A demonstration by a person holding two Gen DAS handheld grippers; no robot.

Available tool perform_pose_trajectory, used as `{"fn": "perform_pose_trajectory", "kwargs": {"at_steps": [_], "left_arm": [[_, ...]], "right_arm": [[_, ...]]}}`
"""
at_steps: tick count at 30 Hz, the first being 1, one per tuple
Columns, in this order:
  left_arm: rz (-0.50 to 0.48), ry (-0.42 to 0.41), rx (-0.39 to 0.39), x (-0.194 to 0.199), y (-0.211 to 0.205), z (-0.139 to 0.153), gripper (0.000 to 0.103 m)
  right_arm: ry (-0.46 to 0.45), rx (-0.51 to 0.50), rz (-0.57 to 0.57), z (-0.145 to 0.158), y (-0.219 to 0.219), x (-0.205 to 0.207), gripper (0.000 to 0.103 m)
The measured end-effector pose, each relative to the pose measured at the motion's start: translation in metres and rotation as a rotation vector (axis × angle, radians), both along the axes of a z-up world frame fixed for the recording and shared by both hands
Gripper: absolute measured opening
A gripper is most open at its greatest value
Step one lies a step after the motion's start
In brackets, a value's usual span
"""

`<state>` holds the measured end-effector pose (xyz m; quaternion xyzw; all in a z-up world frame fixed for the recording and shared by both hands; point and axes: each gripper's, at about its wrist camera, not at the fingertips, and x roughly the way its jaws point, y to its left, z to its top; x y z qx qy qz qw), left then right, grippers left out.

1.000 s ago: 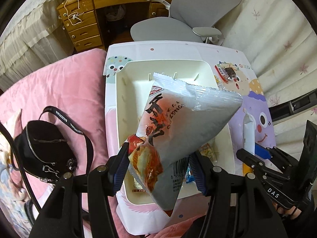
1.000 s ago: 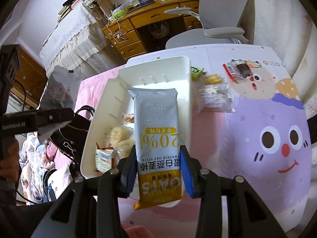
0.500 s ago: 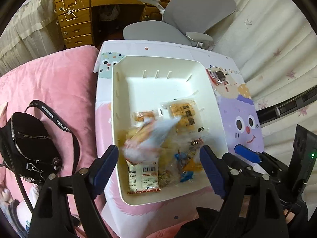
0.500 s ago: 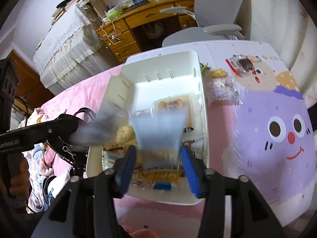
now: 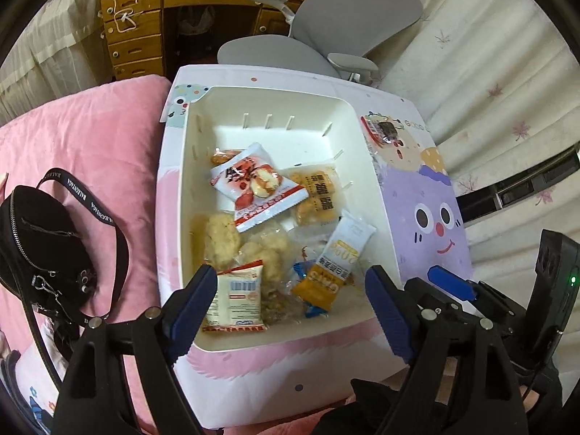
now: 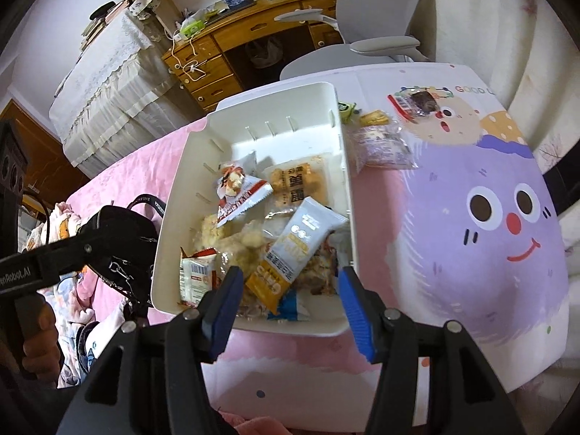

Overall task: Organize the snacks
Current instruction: 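Withdraw both tools from the tray toward the last snacks on the table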

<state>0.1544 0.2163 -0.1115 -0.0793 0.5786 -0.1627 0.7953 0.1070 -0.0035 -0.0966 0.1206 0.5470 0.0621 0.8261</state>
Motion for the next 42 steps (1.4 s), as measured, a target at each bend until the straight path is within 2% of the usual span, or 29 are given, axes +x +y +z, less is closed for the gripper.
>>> {"fn": "perform_pose_trajectory", "kwargs": {"at_steps": [7, 15, 19, 32, 42], "left_arm": [[-0.022, -0.002, -0.018, -0.008, -0.032, -0.004, 0.083], [-0.043, -0.009, 0.008, -0.015, -0.1, -0.004, 0.083], [-0.016, -0.018, 0.018, -0.021, -0.134, -0.001, 0.083], [0.241, -0.013, 0.015, -0.037, -0.225, -0.003, 0.084], [0.444, 0.007, 0.021, -0.02, -0.258, -0.004, 0.086]], "right_arm": [[0.019, 0.002, -0.049, -0.005, -0.031, -0.012, 0.055], [0.008, 0.011, -0.071, -0.008, -0.085, -0.016, 0.055], [0.004, 0.021, -0.051, -0.009, -0.12, -0.012, 0.055], [0.023, 0.022, 0.089, -0.013, -0.23, 0.006, 0.059], [0.025, 0.038, 0.116, -0.023, -0.281, 0.028, 0.061]]}}
